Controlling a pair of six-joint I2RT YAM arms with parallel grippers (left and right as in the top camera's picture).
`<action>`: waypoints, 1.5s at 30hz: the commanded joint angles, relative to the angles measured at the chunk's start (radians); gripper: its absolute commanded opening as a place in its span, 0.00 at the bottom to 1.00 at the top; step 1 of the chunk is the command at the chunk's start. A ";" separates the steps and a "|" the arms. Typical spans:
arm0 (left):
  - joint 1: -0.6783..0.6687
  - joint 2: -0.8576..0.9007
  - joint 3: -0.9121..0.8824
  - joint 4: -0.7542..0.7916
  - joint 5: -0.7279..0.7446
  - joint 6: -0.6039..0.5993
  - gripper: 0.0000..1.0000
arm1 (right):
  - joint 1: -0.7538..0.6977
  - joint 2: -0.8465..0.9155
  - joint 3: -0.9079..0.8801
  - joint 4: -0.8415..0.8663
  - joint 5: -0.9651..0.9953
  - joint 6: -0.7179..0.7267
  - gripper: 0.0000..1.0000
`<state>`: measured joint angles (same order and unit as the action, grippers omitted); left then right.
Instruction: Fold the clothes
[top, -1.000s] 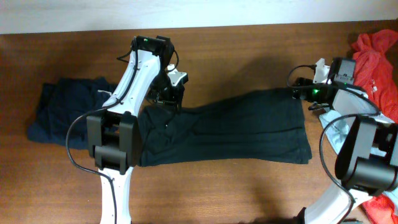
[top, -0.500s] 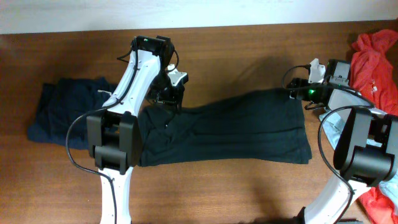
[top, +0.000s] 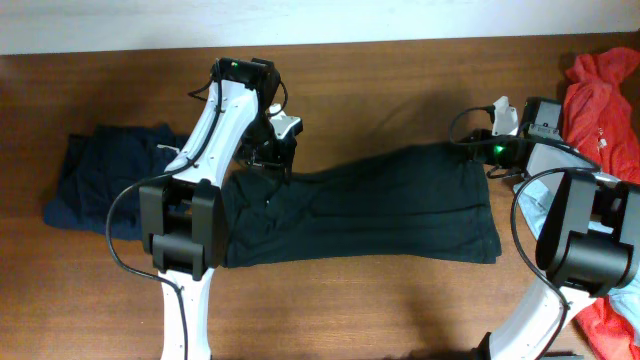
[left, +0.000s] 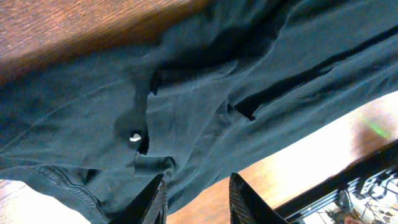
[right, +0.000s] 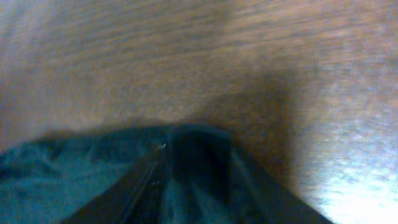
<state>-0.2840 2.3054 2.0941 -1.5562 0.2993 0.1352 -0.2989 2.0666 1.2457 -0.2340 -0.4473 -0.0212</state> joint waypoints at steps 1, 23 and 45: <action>0.002 -0.028 0.014 -0.005 0.011 0.017 0.33 | 0.002 0.020 0.006 0.003 -0.004 0.003 0.20; 0.016 -0.062 0.264 -0.132 -0.061 0.016 0.26 | 0.004 -0.397 0.006 -0.445 0.139 0.038 0.12; 0.018 -0.083 0.264 -0.120 -0.061 0.017 0.27 | 0.006 -0.390 0.005 -0.444 0.147 0.026 0.34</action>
<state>-0.2726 2.2566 2.3398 -1.6791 0.2455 0.1387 -0.2985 1.6779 1.2465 -0.7006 -0.3099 0.0288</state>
